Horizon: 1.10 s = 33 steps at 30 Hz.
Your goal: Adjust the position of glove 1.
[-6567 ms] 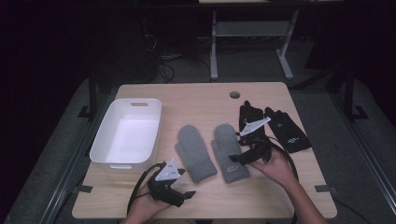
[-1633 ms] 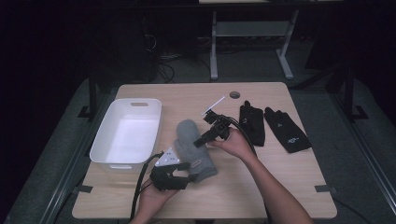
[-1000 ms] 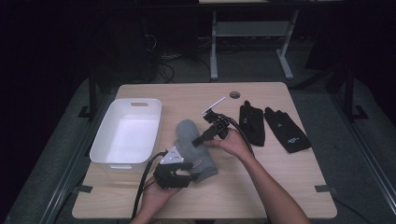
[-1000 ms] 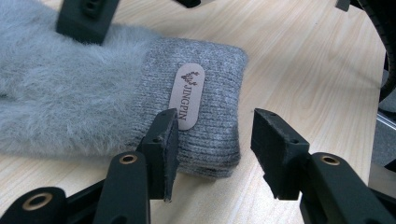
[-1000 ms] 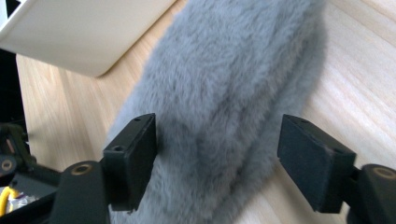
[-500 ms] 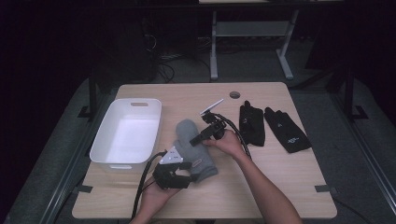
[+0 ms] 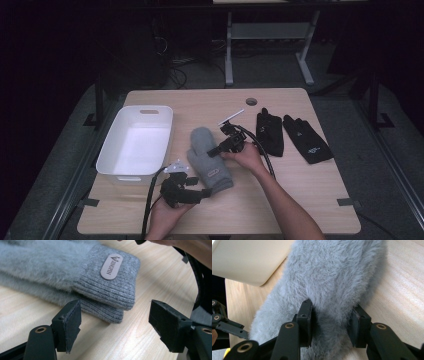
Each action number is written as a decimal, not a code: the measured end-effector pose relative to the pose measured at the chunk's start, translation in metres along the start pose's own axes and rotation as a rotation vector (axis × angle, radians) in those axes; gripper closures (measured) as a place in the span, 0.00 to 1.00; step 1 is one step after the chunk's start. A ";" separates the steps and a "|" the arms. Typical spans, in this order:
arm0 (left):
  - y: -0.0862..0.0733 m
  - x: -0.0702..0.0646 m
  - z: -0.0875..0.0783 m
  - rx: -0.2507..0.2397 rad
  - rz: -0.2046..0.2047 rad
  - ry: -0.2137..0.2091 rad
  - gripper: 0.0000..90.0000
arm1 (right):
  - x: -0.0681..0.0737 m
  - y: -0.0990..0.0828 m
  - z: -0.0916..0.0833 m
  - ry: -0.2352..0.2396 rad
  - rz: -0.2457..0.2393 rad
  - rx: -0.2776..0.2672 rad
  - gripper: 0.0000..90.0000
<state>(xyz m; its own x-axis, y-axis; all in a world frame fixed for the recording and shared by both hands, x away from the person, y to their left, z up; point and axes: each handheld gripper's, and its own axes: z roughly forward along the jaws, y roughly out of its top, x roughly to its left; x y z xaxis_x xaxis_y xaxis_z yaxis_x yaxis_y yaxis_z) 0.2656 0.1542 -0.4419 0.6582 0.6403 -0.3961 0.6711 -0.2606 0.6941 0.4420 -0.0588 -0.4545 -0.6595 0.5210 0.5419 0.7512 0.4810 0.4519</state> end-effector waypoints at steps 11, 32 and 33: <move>0.006 -0.001 -0.002 -0.057 -0.024 -0.024 0.29 | 0.006 -0.009 -0.004 -0.013 -0.039 -0.013 0.74; 0.015 0.002 0.019 0.074 0.013 0.001 0.36 | 0.008 -0.068 -0.040 -0.087 0.002 -0.112 0.80; 0.016 0.003 0.019 0.080 0.018 0.001 0.36 | 0.007 -0.070 -0.041 -0.089 0.007 -0.118 0.80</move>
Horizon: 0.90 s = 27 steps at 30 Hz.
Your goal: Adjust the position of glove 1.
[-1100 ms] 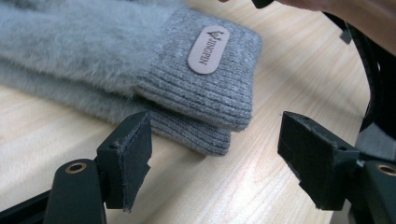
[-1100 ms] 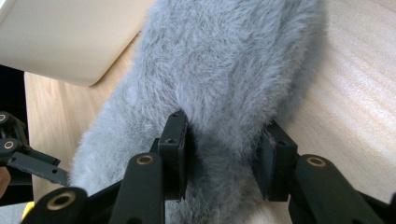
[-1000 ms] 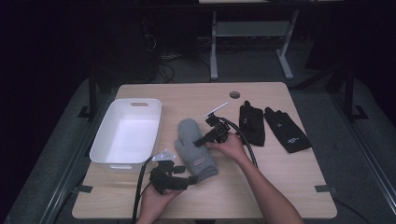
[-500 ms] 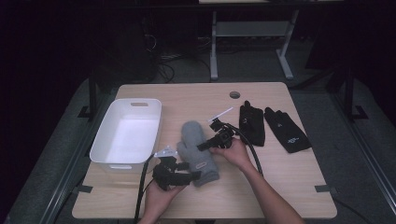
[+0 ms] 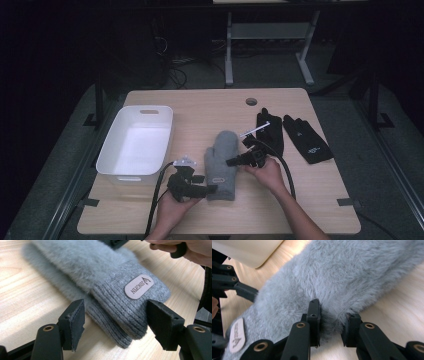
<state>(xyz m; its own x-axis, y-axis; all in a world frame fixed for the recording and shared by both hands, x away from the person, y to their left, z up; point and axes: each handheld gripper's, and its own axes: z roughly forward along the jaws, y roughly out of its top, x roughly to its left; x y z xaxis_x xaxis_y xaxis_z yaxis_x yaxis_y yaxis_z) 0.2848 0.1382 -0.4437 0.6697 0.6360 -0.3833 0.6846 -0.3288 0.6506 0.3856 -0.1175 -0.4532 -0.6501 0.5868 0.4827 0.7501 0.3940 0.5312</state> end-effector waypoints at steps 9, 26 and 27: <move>0.007 -0.001 -0.006 0.005 -0.023 -0.058 0.31 | -0.009 0.000 -0.013 0.034 0.076 -0.042 0.39; 0.000 0.014 0.014 0.066 -0.177 -0.116 0.21 | -0.019 0.009 0.004 0.038 0.147 0.015 0.31; -0.001 0.015 0.015 0.074 -0.187 -0.130 0.22 | -0.019 0.008 0.005 0.038 0.151 0.020 0.31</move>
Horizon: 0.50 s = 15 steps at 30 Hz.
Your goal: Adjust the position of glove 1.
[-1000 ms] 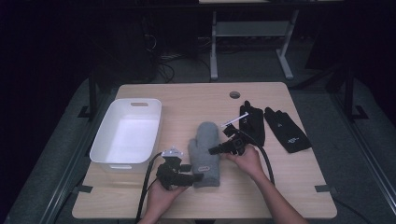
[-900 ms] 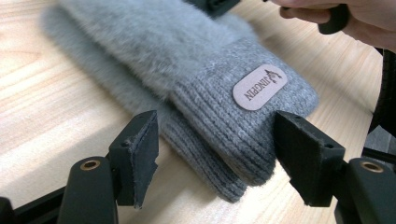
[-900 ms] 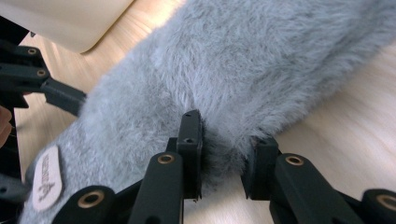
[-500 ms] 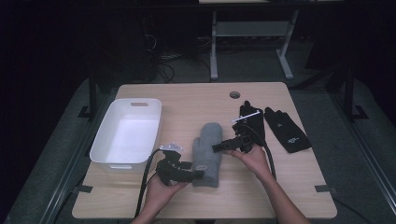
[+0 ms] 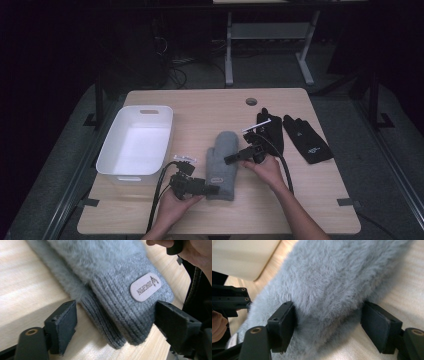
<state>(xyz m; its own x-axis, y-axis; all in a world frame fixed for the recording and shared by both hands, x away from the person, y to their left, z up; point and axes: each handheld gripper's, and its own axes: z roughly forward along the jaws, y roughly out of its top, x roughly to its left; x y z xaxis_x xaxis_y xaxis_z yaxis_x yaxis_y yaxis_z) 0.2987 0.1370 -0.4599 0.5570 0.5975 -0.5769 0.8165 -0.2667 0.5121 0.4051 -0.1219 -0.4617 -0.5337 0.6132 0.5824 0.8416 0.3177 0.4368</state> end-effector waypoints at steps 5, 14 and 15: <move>0.001 0.002 0.004 0.020 -0.020 -0.025 0.26 | 0.000 -0.003 0.001 -0.004 -0.006 -0.009 0.36; 0.003 0.006 0.006 0.021 -0.053 -0.050 0.35 | -0.002 -0.009 0.007 0.042 -0.007 -0.026 0.60; 0.003 0.007 0.005 0.019 -0.063 -0.055 0.35 | -0.002 -0.009 0.007 0.048 0.000 -0.030 0.62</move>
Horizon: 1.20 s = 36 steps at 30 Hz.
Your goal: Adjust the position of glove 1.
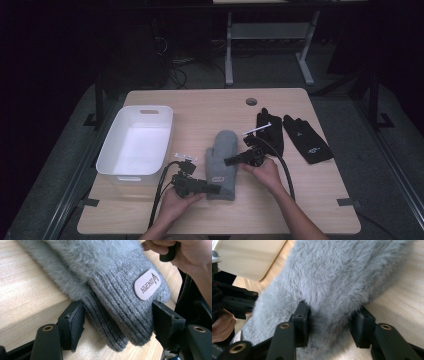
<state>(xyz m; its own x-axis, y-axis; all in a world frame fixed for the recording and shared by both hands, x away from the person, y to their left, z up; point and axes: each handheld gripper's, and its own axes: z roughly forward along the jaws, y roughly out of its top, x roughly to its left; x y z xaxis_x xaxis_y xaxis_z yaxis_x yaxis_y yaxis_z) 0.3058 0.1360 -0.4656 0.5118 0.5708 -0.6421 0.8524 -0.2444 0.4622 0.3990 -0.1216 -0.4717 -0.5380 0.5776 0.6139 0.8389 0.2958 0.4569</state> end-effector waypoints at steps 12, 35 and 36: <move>0.001 0.006 0.000 0.006 -0.035 -0.046 0.41 | -0.003 -0.003 -0.004 0.035 -0.011 -0.021 0.82; 0.011 -0.007 -0.017 -0.045 0.056 -0.046 0.48 | 0.017 0.006 -0.031 0.040 -0.043 -0.096 0.85; 0.013 -0.009 -0.018 -0.048 0.060 -0.046 0.48 | 0.018 0.007 -0.032 0.037 -0.045 -0.096 0.85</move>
<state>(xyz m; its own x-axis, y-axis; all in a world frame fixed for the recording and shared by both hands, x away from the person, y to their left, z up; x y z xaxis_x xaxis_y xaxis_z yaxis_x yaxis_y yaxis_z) 0.3100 0.1422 -0.4427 0.5671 0.5194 -0.6392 0.8146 -0.2389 0.5286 0.3920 -0.1335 -0.4366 -0.5790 0.5360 0.6143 0.8032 0.2455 0.5428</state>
